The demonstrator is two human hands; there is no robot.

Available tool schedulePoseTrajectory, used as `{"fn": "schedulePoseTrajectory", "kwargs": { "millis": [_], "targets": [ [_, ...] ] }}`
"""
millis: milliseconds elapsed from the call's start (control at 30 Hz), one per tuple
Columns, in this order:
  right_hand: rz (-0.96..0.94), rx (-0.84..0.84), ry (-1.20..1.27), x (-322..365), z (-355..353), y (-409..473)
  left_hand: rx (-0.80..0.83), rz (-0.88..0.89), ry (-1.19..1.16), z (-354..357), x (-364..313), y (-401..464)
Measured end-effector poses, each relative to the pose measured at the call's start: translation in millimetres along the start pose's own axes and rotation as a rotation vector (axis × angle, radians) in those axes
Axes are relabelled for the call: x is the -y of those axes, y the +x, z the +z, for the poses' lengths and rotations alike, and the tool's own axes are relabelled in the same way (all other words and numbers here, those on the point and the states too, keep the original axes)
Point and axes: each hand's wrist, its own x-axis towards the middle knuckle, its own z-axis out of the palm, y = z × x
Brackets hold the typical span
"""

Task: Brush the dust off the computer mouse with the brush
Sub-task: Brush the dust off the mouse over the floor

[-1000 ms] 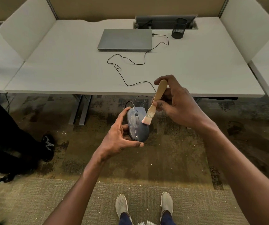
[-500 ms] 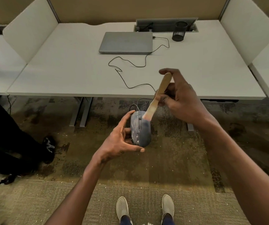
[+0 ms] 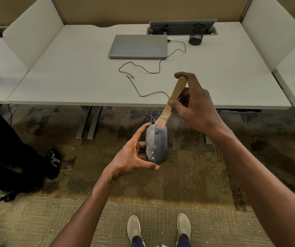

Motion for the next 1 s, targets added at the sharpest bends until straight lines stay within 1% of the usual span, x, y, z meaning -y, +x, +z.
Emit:
{"fn": "schedulePoseTrajectory", "kwargs": {
  "millis": [67,133,267,467,567,667,800,933,1000],
  "targets": [
    [0.000,0.064,-0.005,1.1,2.2,1.2,0.003,0.003,0.010,0.1,-1.5,1.0],
    [0.001,0.093,-0.040,-0.1,4.7,3.4,0.012,0.005,0.021,0.9,-3.1,0.8],
    [-0.023,0.034,-0.116,-3.0,3.9,5.1,0.019,0.007,0.025,3.2,-1.2,-1.6],
    [-0.048,0.017,-0.057,1.4,2.6,1.5,0.002,0.003,0.015,0.4,1.6,-0.2],
    [-0.028,0.037,-0.064,-2.2,2.7,0.6,-0.011,-0.002,0.004,-1.4,1.5,0.6],
    [0.009,0.005,-0.128,-8.9,0.5,-3.1,-0.018,0.001,-0.009,-2.1,2.3,0.1],
    [0.026,-0.077,-0.066,-9.5,-1.6,-7.7,-0.026,-0.001,-0.015,-3.5,3.9,0.4],
    [0.045,-0.041,0.024,-11.5,2.1,-11.4,-0.021,0.002,-0.009,-4.3,2.9,2.1],
    [0.069,-0.042,-0.010,-17.1,2.6,-14.0,-0.022,0.003,-0.004,-4.3,4.0,1.9]
  ]
}}
